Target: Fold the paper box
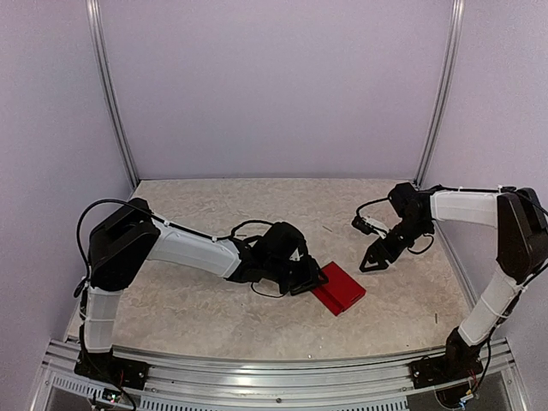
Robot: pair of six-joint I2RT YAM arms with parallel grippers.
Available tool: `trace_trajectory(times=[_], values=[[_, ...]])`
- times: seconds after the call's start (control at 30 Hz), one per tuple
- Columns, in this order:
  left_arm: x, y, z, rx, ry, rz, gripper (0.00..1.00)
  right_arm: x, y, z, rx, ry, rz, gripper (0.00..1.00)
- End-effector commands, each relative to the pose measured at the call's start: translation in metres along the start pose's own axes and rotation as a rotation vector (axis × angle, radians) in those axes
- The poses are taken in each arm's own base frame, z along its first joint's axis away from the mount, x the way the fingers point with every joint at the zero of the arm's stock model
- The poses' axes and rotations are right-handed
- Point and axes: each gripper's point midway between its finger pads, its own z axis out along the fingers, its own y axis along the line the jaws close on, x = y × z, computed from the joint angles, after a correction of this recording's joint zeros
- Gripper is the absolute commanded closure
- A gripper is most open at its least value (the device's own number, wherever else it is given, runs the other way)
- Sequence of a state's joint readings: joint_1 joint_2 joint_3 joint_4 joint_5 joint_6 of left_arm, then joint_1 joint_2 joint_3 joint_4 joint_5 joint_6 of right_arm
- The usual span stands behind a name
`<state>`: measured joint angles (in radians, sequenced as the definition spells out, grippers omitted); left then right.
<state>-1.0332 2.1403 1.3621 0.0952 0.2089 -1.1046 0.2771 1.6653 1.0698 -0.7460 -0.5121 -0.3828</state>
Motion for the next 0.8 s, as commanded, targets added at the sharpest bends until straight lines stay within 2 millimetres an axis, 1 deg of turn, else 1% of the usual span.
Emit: trace_trajectory(times=[0.0, 0.17, 0.27, 0.37, 0.47, 0.67, 0.73, 0.77], values=[[-0.001, 0.004, 0.001, 0.001, 0.033, 0.005, 0.58, -0.001, -0.004, -0.003, 0.018, -0.022, -0.031, 0.40], [-0.004, 0.008, 0.010, 0.014, 0.052, -0.002, 0.58, 0.007, -0.001, 0.003, -0.011, -0.009, -0.025, 0.42], [-0.011, 0.007, 0.012, 0.021, 0.041, 0.008, 0.58, 0.010, 0.002, 0.002, -0.019, -0.004, -0.032, 0.42], [-0.022, 0.001, 0.015, 0.039, 0.032, 0.014, 0.58, 0.012, 0.004, -0.001, -0.014, 0.001, -0.046, 0.42], [-0.031, 0.001, 0.022, 0.053, 0.038, 0.020, 0.58, 0.015, 0.005, -0.003, -0.005, 0.006, -0.060, 0.42], [-0.060, -0.006, 0.028, 0.070, 0.004, 0.058, 0.58, 0.024, 0.008, -0.002, -0.010, 0.017, -0.068, 0.42], [-0.067, -0.006, 0.030, 0.080, 0.016, 0.062, 0.58, 0.025, 0.008, -0.002, -0.008, 0.018, -0.069, 0.42], [-0.068, -0.002, 0.030, 0.075, 0.026, 0.058, 0.59, 0.025, 0.008, -0.002, -0.007, 0.020, -0.068, 0.42]])
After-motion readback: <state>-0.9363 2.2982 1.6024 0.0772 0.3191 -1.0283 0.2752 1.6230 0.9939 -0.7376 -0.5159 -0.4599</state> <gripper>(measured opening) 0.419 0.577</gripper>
